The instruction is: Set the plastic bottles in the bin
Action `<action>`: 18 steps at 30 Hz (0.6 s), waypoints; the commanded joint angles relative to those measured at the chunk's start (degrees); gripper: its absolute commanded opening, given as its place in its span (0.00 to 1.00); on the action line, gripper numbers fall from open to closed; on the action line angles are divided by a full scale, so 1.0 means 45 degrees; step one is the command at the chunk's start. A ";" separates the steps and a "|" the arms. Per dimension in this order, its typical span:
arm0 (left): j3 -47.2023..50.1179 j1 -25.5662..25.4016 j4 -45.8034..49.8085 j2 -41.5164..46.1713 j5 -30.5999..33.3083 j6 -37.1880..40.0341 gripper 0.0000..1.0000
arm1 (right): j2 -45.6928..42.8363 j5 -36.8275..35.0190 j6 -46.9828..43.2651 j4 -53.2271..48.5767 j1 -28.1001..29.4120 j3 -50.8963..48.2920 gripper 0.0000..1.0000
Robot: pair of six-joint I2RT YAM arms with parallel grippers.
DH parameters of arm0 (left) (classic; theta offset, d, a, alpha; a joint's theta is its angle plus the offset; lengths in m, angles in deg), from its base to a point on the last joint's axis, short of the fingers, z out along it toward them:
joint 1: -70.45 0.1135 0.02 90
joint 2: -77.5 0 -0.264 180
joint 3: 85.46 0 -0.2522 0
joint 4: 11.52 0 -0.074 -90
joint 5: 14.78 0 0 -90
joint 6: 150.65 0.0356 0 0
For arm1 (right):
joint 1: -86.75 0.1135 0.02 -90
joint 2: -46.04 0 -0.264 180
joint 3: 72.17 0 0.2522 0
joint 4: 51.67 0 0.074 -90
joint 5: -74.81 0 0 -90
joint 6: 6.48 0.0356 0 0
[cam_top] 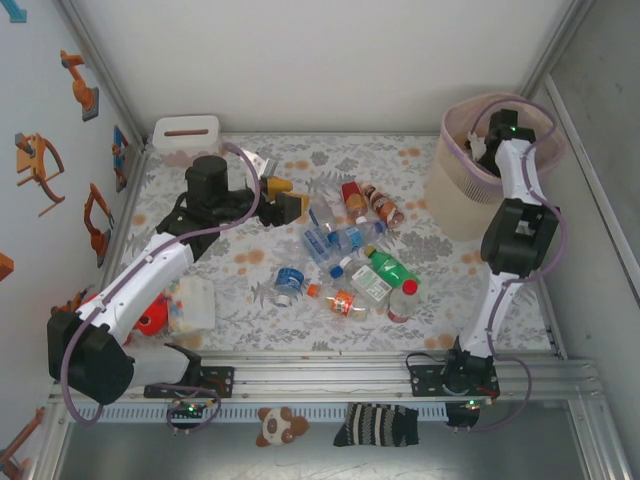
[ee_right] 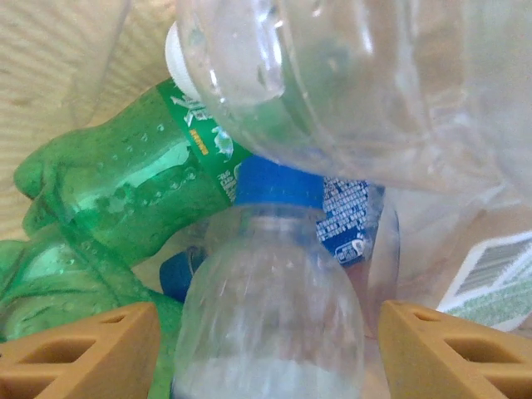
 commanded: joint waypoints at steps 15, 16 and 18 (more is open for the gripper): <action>-0.0107 0.0095 0.0228 -0.0355 0.0014 0.0009 0.76 | -0.4457 0.0083 0.1120 -0.0560 -0.0012 0.0631 0.70; -0.0112 0.0060 0.0364 -0.0333 0.0111 0.0041 0.76 | -0.4674 0.0188 0.1299 -0.0395 0.0016 0.0581 0.70; -0.0108 0.0011 0.0667 -0.0308 0.0381 0.0148 0.75 | -0.5162 0.0420 0.1603 -0.0059 0.0065 0.0453 0.69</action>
